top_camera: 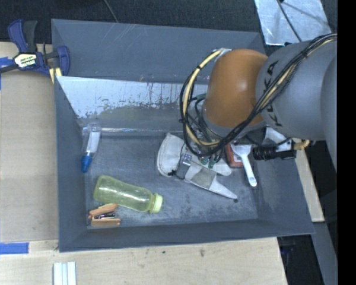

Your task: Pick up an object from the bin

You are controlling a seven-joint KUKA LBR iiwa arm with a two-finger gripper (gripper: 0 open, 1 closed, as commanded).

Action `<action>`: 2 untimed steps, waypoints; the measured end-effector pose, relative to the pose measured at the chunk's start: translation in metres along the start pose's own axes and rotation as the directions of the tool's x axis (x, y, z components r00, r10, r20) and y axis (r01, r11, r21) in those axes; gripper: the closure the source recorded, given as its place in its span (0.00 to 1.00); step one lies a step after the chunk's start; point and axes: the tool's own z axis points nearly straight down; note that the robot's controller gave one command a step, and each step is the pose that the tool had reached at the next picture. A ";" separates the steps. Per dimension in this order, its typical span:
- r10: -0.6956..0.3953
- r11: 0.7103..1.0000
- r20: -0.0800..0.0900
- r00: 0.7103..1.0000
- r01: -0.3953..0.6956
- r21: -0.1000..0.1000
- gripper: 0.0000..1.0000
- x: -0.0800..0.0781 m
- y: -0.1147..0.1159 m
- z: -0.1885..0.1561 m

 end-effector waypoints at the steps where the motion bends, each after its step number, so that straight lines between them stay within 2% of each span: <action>1: 0.151 0.988 0.002 0.988 -0.151 0.000 0.00 -0.006 -0.003 0.026; 2: -0.107 0.994 0.001 0.994 0.107 0.001 0.00 -0.016 -0.004 0.048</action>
Offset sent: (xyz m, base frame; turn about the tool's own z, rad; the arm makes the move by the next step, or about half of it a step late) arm 0.0247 -0.0150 -0.0732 -0.0292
